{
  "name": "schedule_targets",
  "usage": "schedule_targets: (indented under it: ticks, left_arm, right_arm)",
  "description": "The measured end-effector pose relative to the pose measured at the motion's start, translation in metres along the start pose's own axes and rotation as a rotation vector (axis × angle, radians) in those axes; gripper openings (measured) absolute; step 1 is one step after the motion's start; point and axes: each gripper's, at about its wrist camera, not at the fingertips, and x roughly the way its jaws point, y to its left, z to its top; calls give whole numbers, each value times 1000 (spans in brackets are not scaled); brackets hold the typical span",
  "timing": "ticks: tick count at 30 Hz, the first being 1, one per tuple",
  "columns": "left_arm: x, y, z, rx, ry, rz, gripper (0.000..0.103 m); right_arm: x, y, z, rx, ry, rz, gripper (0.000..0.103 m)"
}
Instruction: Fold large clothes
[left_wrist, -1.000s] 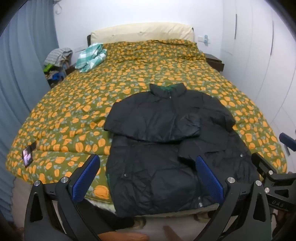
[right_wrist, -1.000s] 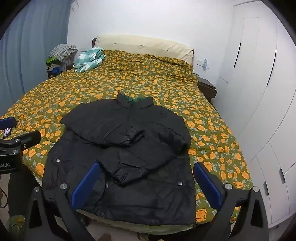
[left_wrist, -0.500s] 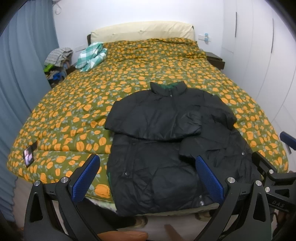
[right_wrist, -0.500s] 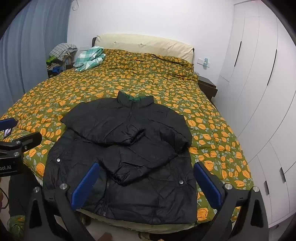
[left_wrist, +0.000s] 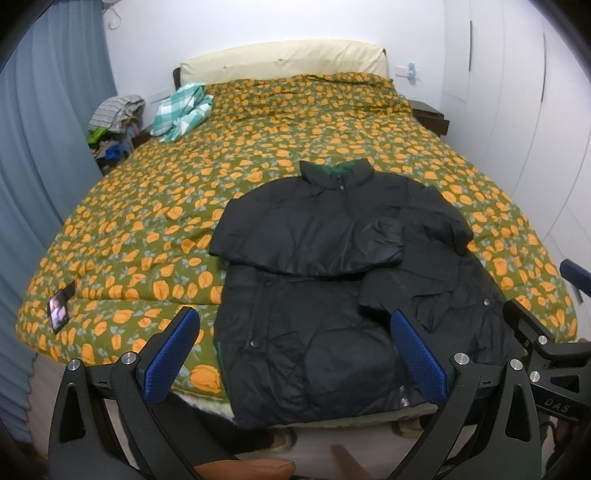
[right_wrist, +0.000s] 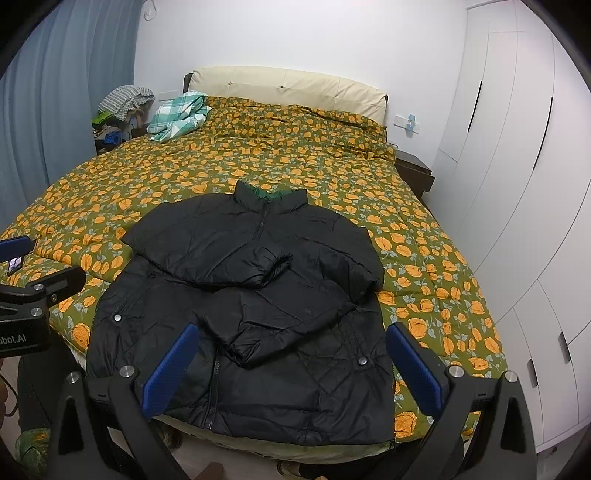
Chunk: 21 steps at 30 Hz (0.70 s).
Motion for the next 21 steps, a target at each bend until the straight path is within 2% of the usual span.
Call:
schedule_targets:
  ticks: [21]
  left_arm:
    - [0,-5,-1,22,0,14,103]
  right_arm:
    - [0,-1,-2,7,0,0,103]
